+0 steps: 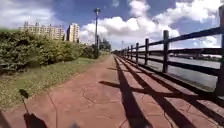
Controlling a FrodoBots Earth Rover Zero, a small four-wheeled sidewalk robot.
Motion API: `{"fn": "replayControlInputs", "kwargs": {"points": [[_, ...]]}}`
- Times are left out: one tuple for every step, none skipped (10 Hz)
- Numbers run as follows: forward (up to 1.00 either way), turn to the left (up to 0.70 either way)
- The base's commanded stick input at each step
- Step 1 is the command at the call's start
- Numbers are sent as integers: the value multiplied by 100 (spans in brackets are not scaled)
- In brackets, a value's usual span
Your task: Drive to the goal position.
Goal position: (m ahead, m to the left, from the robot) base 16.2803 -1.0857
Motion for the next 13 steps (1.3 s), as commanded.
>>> {"fn": "replayControlInputs", "kwargs": {"points": [[85,0],[85,0],[85,0],[85,0],[85,0],[85,0],[85,0],[85,0],[85,0],[85,0],[85,0],[85,0],[85,0]]}}
